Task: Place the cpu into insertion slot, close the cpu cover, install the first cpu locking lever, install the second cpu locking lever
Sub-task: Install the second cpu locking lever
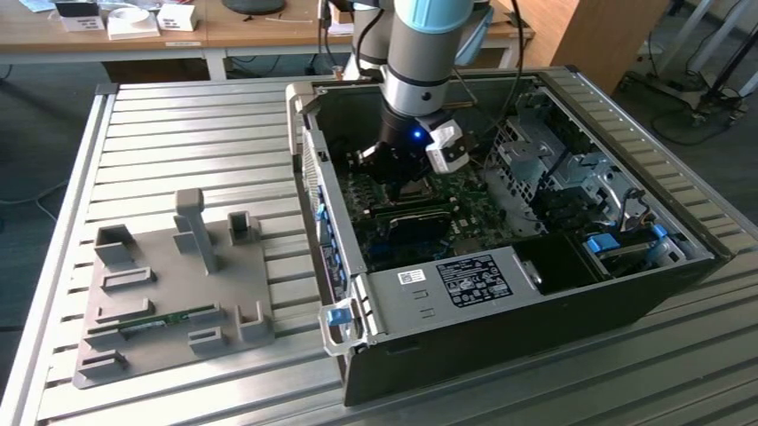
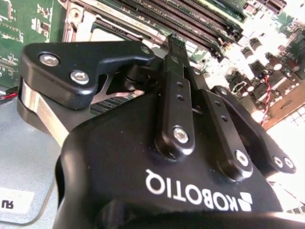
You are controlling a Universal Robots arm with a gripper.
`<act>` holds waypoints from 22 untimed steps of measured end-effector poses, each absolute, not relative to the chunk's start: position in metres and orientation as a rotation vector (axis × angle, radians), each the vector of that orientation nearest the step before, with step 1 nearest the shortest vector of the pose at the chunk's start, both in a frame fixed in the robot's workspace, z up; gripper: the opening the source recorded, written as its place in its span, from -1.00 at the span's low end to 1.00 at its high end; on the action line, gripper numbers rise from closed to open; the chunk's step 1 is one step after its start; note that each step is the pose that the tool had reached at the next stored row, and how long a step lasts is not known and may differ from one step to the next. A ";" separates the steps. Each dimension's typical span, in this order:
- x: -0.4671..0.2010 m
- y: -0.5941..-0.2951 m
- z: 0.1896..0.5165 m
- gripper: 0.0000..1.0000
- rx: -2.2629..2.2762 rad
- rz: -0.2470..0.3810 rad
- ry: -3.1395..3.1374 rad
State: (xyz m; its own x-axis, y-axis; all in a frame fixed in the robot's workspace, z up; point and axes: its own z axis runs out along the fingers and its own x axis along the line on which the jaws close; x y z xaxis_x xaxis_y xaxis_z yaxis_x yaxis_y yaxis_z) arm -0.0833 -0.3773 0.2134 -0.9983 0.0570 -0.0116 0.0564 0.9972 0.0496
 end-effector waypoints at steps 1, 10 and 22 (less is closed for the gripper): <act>-0.083 -0.377 0.213 -0.79 0.089 0.077 3.126; -0.083 -0.374 0.211 -0.79 0.089 0.073 3.126; -0.086 -0.373 0.207 -0.79 0.088 0.053 3.126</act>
State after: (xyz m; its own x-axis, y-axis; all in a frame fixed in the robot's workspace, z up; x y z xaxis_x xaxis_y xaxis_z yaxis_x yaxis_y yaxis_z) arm -0.0856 -0.3728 0.2071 -0.9983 0.0567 -0.0125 0.0562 0.9978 0.0343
